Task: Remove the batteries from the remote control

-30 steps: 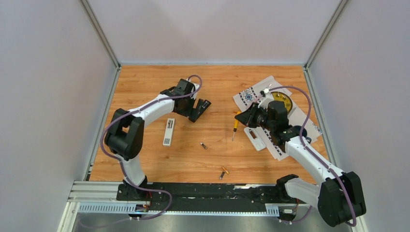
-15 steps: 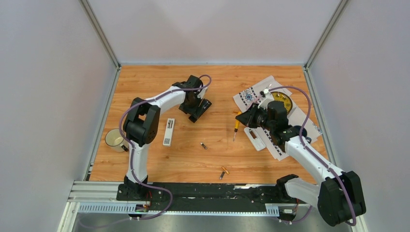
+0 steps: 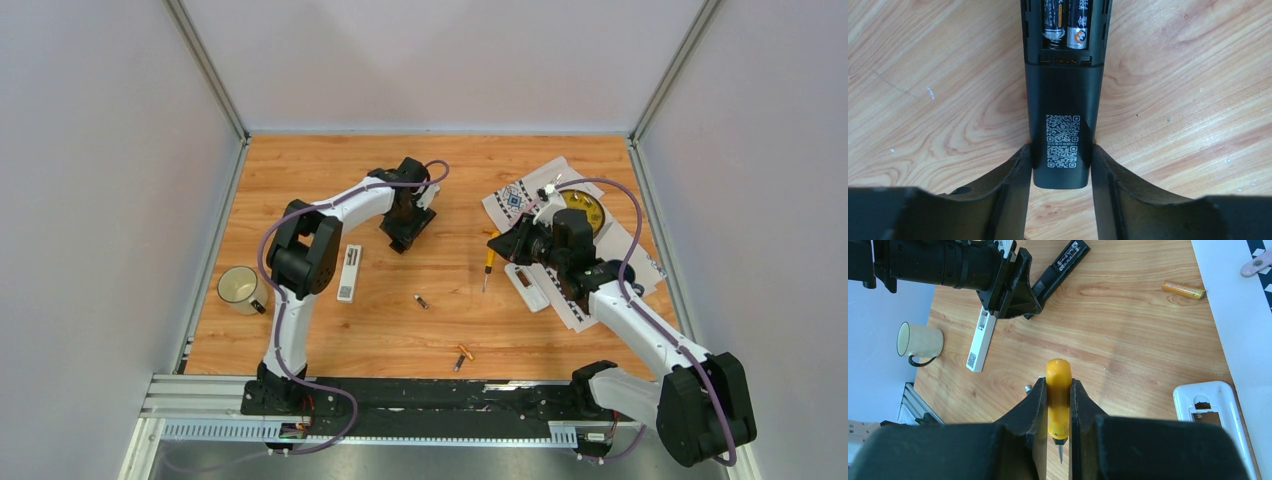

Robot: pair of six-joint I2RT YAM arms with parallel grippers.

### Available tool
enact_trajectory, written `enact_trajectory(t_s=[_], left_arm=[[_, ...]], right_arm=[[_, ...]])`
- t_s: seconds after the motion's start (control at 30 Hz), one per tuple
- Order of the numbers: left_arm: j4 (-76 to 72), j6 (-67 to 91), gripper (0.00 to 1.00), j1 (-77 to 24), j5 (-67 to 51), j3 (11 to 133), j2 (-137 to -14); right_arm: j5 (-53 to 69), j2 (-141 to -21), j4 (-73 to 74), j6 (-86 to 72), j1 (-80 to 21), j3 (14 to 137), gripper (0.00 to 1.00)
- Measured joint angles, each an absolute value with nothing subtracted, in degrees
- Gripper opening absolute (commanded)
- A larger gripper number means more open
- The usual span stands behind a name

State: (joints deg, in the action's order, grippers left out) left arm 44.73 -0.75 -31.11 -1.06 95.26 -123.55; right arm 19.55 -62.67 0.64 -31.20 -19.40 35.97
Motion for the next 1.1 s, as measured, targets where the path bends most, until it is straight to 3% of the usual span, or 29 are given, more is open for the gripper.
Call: enact_trajectory(t_s=[0.07,0.2,0.77,1.03,1.1], left_arm=[[44.99,-1.13,0.33,-31.11,-1.30,95.31,-123.55],[43.92,-1.30,0.27,-31.20,-1.37,94.13,-122.96],[33.06,3.36,0.19,-33.39,-1.54,66.96,-104.68],[30.94,7.81,0.19,-40.49,0.58,58.24,-97.93],[30.26,8.80,0.24,-41.87,1.26,57.10,-97.12]], right_arm=[[19.57,-62.67,0.64,-31.20,-19.40,35.97,0.00],[19.59,-62.65,0.67,-31.20,-19.40,35.97,0.00],[20.91,-62.48,0.62,-31.51,-19.40,35.94,0.00],[21.19,-61.45,0.62,-31.68,-19.40,35.88,0.00],[21.19,-60.90,0.62,-31.68,-19.40,35.66,0.00]])
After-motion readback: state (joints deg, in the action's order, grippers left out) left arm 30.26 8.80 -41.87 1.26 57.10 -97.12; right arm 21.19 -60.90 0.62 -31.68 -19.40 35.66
